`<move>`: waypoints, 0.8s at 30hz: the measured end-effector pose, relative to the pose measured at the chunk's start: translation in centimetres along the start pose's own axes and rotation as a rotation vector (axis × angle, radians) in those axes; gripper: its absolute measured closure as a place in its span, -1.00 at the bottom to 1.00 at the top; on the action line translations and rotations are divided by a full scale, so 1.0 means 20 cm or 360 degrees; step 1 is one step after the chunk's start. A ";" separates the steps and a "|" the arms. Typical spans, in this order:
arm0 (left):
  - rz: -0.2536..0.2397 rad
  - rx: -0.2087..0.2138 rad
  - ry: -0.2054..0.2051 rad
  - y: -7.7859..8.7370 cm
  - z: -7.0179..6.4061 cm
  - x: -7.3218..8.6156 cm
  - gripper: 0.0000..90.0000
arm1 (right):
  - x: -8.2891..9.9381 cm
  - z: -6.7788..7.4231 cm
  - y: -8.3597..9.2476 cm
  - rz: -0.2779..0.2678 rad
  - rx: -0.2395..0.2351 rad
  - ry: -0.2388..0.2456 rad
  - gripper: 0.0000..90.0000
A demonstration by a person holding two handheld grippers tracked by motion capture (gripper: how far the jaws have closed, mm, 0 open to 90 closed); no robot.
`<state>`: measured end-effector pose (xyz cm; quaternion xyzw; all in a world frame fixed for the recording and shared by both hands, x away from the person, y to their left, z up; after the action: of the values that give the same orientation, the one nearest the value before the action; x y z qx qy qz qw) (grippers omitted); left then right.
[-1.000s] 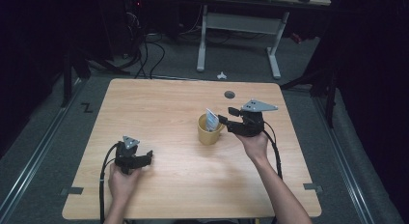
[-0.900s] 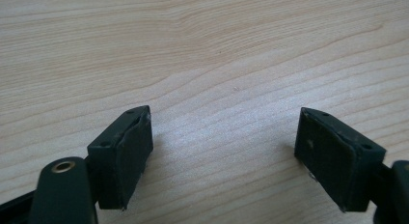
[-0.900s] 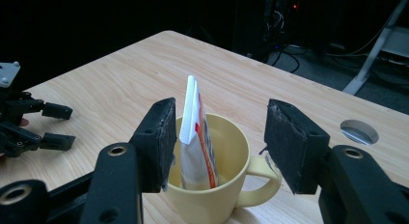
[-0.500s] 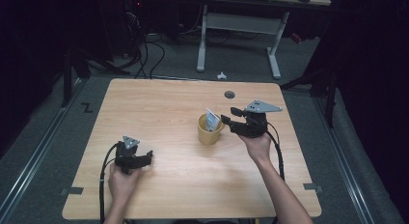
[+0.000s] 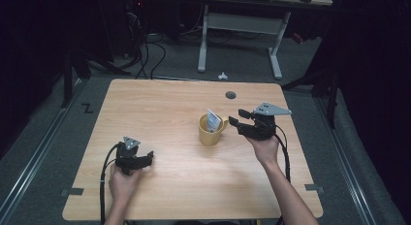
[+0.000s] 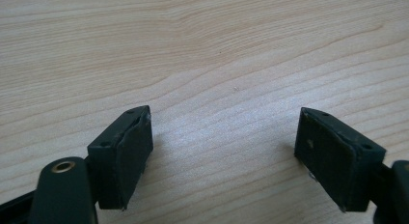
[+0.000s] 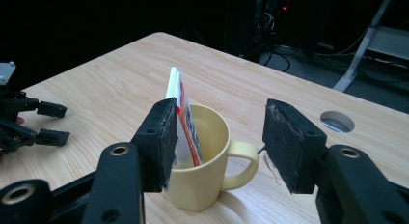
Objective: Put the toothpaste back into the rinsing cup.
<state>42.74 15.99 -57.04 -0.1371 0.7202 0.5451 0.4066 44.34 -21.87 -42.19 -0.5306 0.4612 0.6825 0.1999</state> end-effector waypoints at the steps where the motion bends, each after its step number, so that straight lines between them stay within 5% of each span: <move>1: 0.0000 0.0000 0.0000 0.00 0.00 0.00 -0.52 | 0.00 0.00 0.00 0.0005 0.0006 0.0000 0.04; 24: 0.0001 -0.0001 0.0001 0.00 0.00 0.00 -0.52 | 0.04 -0.05 0.09 -0.0010 0.0039 -0.0008 0.04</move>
<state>42.73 15.99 -57.04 -0.1373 0.7202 0.5454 0.4063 43.27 -23.84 -42.20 -0.5279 0.4673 0.6775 0.2097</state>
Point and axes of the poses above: each handheld gripper's, and its own axes: y roughly backward along the jaws, x roughly out of its underside, z roughly to its left, the point moved 5 cm from there along -y, roughly forward along the jaws, and after that the axes turned 5 degrees about x, right-handed, at the moved point
